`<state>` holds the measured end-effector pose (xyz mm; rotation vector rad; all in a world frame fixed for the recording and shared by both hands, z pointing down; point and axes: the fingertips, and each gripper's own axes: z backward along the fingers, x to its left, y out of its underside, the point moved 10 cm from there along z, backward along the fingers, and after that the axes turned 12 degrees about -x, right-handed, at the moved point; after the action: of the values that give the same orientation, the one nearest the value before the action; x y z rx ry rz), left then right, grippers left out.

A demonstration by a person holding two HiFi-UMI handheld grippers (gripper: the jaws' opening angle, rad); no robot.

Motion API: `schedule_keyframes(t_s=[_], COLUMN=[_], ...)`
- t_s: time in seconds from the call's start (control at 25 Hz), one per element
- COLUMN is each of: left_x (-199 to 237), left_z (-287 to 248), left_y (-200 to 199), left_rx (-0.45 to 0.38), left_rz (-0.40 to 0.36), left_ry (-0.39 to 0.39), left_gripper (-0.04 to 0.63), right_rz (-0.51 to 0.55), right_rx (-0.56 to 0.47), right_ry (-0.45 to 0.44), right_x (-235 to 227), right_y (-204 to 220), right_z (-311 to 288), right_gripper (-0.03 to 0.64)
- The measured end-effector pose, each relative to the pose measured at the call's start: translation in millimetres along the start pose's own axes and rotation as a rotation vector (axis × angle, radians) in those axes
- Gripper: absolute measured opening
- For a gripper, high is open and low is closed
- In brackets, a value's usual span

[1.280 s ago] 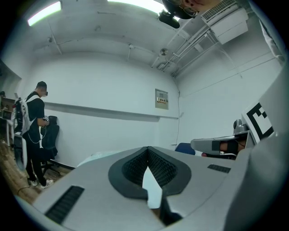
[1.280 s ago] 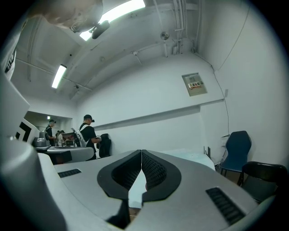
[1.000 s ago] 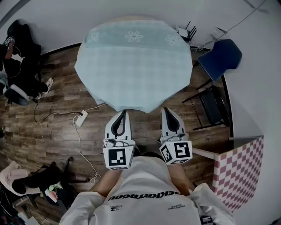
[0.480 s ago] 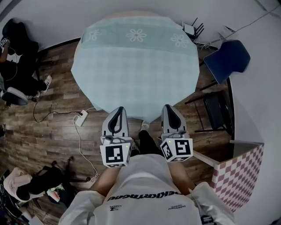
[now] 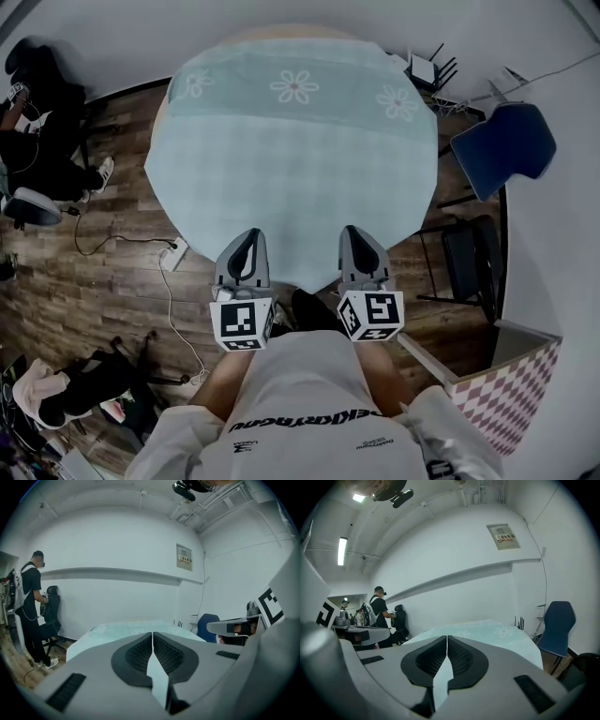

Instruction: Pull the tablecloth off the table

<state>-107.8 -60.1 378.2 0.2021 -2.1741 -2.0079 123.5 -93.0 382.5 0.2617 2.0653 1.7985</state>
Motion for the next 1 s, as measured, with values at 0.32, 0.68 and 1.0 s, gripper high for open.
schedule_keyframes(t_s=[0.32,0.68,1.0], left_x=[21,62,97], left_z=[-55,-106,-146], left_y=[25,65,111], left_rx=[0.084,0.18,0.276], left_rz=[-0.004,0.035,0.054], left_ry=[-0.047,-0.065,-0.069], left_gripper=[0.017,0.104,0.223], right_rz=[-0.002,-0.033,-0.053], right_rx=[0.079,0.144,0.252], right_ry=[-0.002,0.054,0.112], right_x=[-47,-62,-74], right_y=[23,58,101], right_z=[-56,-111,-158], right_gripper=[0.04,0.089,0.247])
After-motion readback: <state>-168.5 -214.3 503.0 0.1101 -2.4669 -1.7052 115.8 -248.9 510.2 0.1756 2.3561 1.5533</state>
